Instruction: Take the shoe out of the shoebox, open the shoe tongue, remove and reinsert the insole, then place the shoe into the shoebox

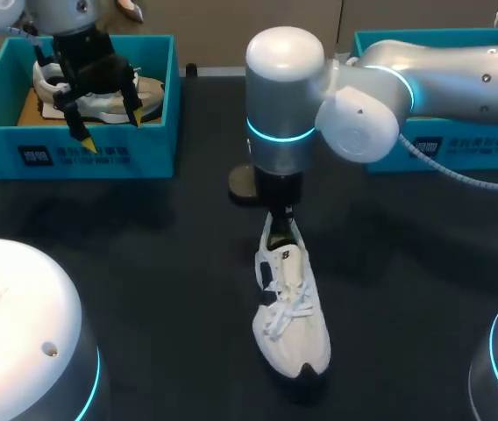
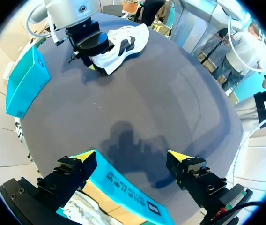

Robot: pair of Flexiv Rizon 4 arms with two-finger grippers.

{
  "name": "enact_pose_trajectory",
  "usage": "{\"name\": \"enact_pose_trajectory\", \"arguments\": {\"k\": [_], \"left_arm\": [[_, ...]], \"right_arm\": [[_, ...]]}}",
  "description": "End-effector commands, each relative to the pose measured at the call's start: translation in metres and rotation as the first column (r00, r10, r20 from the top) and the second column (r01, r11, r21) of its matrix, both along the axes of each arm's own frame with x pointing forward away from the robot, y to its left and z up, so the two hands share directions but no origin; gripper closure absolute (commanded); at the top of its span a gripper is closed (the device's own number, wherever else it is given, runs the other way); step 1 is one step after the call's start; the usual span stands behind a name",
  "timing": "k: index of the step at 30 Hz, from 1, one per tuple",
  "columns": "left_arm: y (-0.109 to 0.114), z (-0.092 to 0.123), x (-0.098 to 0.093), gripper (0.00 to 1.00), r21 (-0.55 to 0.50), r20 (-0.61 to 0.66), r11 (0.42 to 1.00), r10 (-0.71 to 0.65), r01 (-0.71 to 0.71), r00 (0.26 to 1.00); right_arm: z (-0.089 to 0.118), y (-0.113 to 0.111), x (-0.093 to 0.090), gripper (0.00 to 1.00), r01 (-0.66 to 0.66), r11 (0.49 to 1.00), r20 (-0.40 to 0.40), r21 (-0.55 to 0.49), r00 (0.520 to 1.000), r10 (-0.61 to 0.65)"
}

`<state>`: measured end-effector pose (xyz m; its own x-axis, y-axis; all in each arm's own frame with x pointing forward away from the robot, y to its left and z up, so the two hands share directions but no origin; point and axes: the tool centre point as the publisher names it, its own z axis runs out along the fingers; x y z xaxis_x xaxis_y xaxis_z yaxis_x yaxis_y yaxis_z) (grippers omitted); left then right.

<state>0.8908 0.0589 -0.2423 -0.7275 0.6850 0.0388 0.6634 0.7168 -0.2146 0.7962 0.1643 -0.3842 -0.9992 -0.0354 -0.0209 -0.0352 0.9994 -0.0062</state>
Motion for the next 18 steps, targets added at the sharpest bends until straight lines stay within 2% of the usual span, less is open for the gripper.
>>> {"name": "enact_pose_trajectory", "arguments": {"k": [1,7,13,18], "left_arm": [[0.001,0.0,-0.001,0.0,0.002,0.002,1.0,0.0,0.0,1.0],[0.001,0.0,-0.001,0.0,0.002,0.002,1.0,0.0,0.0,1.0],[0.001,0.0,-0.001,0.0,0.002,0.002,1.0,0.0,0.0,1.0],[0.001,0.0,-0.001,0.0,0.002,0.002,1.0,0.0,0.0,1.0]], "right_arm": [[0.032,-0.014,-0.008,1.0,0.004,1.0,0.025,-0.014,1.0,-0.003],[0.075,-0.034,-0.007,1.0,0.006,0.999,0.063,-0.042,0.998,-0.003],[0.133,-0.06,-0.003,1.0,0.028,0.996,0.106,-0.084,0.994,-0.019],[0.133,-0.06,-0.003,1.0,0.028,0.996,0.106,-0.084,0.994,-0.019]]}}
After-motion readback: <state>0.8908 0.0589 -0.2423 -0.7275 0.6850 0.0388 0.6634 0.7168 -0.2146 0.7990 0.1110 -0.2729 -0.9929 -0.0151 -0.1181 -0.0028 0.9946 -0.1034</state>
